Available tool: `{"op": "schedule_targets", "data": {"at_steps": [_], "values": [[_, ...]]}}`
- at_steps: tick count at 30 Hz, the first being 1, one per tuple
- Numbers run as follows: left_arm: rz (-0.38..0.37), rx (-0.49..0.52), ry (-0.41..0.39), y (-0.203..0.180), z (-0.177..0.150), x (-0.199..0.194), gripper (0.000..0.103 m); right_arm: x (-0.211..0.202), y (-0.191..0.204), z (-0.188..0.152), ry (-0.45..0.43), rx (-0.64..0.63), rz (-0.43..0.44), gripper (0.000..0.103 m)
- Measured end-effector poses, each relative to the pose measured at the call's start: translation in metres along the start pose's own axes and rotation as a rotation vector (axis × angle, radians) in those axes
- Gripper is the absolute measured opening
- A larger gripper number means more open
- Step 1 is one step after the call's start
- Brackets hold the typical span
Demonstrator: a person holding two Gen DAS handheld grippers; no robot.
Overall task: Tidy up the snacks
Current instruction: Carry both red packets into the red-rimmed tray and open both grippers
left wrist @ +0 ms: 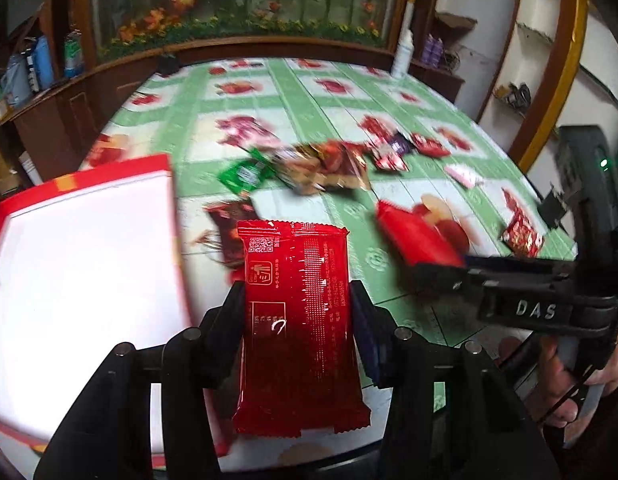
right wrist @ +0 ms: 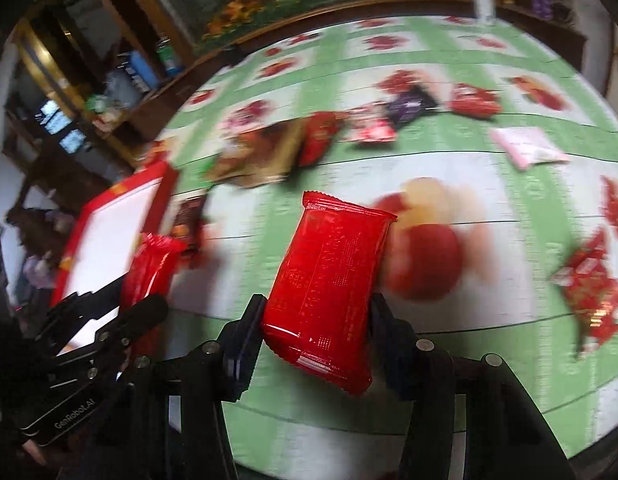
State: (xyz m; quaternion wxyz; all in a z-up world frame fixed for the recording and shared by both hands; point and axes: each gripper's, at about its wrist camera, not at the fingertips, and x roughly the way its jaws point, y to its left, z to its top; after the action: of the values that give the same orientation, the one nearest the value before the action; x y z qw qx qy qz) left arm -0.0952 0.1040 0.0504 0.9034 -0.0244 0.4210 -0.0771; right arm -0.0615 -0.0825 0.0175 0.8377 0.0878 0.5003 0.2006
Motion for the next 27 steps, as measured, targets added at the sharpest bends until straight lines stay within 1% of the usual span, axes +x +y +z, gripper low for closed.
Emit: {"op": "schedule_targets", "data": {"at_steps": [3,6,10,12,13,14,17,21,25,27], "values": [[0.033,-0.048,-0.035,0.021,0.0,-0.017,0.048,0.007,0.023,0.002,0.027,-0.021,0.084,0.052],[0.099,-0.108,-0.056,0.049,-0.002,-0.031,0.048,0.016,0.052,0.01,0.049,-0.042,0.169,0.052],[0.194,-0.173,-0.069,0.085,-0.008,-0.038,0.048,0.026,0.088,0.019,0.056,-0.086,0.227,0.052],[0.248,-0.192,-0.067,0.1,-0.013,-0.037,0.048,0.033,0.112,0.021,0.058,-0.129,0.24,0.052],[0.267,-0.198,-0.062,0.106,-0.015,-0.035,0.048,0.035,0.118,0.021,0.064,-0.14,0.246,0.052],[0.285,-0.209,-0.047,0.114,-0.018,-0.032,0.048,0.04,0.127,0.021,0.071,-0.153,0.254,0.052],[0.296,-0.226,-0.021,0.127,-0.026,-0.026,0.049,0.051,0.151,0.019,0.091,-0.189,0.273,0.052],[0.299,-0.236,0.01,0.135,-0.036,-0.017,0.049,0.059,0.177,0.006,0.124,-0.25,0.272,0.052],[0.305,-0.24,0.033,0.138,-0.044,-0.015,0.049,0.06,0.189,-0.003,0.134,-0.307,0.246,0.055],[0.319,-0.245,0.027,0.14,-0.046,-0.02,0.049,0.054,0.189,-0.006,0.122,-0.328,0.24,0.055]]}}
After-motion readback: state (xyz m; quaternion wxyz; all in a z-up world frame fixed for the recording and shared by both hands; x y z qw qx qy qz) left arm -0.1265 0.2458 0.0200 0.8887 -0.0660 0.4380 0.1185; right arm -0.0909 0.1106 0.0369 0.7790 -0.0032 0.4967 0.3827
